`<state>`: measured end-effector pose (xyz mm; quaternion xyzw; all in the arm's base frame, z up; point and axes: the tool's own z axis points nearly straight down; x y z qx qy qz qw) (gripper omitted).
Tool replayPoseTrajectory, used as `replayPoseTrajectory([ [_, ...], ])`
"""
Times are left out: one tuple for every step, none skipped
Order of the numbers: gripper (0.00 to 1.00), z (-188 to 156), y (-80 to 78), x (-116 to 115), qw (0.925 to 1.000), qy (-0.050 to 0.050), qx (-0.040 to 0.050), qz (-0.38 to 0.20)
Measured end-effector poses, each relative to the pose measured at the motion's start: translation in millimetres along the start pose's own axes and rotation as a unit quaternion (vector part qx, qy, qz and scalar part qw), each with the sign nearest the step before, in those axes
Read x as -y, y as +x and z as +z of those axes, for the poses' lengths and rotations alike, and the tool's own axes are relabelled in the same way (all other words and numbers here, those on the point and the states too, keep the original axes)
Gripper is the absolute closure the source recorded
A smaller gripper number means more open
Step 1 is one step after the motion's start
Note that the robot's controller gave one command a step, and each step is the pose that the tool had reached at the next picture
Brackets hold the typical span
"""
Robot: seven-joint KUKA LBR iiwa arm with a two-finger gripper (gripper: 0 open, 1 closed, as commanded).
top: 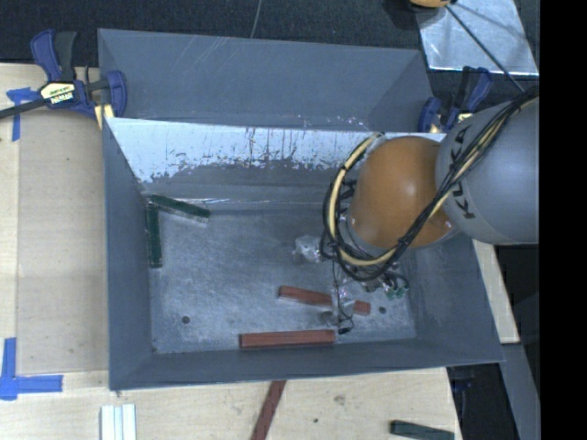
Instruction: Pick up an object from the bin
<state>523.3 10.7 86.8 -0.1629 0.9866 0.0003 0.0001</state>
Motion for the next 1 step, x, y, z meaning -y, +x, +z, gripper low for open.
replayPoseTrajectory([
  [0.00, 0.0, 0.0, 0.0, 1.0000, 0.000, 0.0000, 0.000],
])
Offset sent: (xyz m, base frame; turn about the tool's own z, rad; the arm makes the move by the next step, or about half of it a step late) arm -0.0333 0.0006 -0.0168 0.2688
